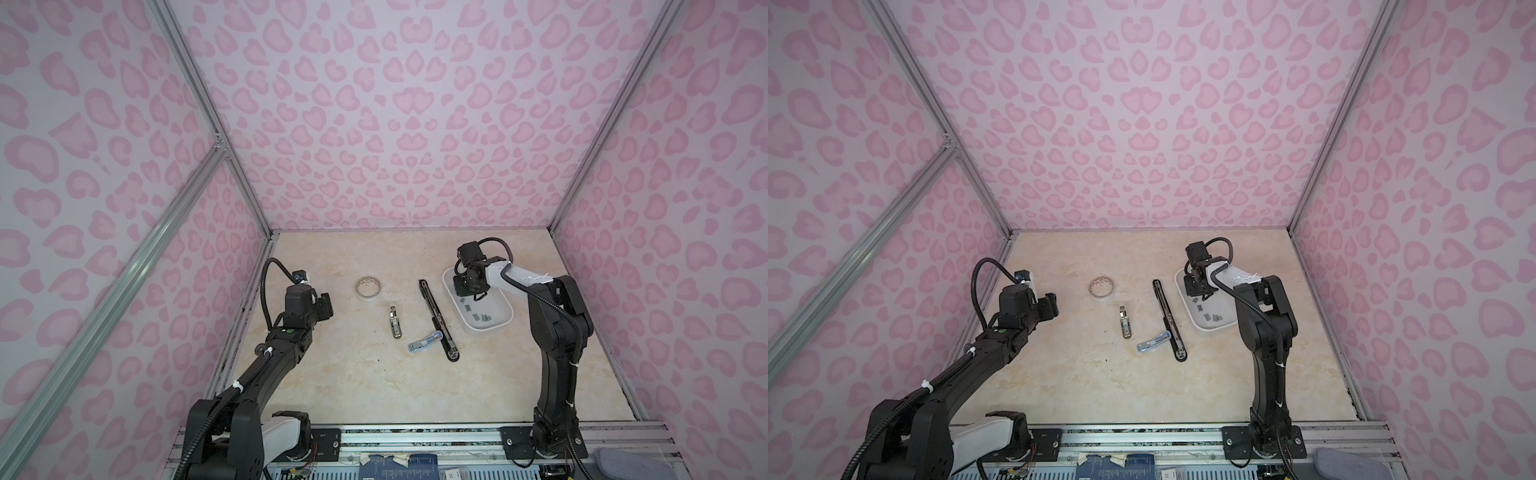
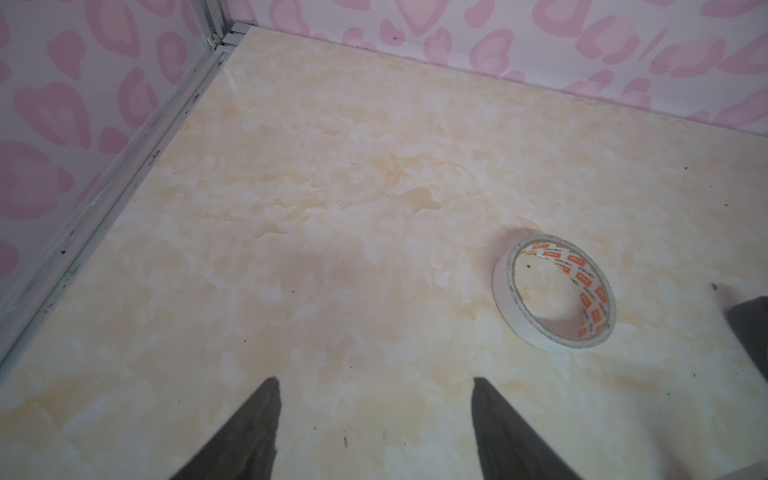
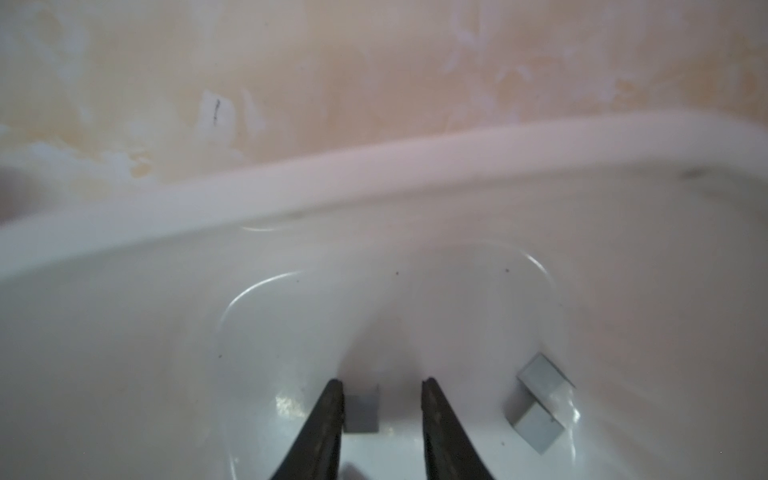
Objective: Load the staples into the stapler
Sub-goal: 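Close the right gripper on a grey staple strip in the tray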
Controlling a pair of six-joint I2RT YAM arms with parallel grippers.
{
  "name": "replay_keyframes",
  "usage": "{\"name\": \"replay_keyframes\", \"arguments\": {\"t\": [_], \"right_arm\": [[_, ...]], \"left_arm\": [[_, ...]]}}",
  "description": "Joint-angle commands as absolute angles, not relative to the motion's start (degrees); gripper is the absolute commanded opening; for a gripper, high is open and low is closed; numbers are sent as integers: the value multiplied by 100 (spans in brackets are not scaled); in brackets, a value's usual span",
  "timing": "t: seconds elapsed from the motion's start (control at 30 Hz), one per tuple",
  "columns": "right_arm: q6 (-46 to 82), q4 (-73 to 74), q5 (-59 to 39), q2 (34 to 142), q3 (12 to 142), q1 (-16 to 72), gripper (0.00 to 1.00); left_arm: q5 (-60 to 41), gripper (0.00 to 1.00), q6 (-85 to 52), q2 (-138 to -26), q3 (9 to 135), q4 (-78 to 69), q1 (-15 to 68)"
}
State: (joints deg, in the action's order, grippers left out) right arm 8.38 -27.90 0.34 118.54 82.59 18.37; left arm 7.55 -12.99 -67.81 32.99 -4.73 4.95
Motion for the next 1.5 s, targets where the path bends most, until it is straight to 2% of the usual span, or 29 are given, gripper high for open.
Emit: {"name": "replay_keyframes", "arguments": {"t": [0.0,0.47,0.97,1.27,1.47], "right_arm": [[870,-2845,-79,11929,8250,1847,31],[931,-2857,-176,11966,8244,1850,17],[1010,-2793,-146,11876,8220,1846,15],[1220,-2512,-87,11212,7858,1838,13],[1221,-2525,-21,11495,7805,1828,12]], "left_arm": [[729,74,-1270,-6732,3295,-650,490],[651,73,-1256,-6708,3303,-624,486],[459,73,-1296,-6494,3257,-616,488],[67,74,-1540,-5622,3128,-116,492],[68,79,-1670,-5134,2829,-105,492]]}}
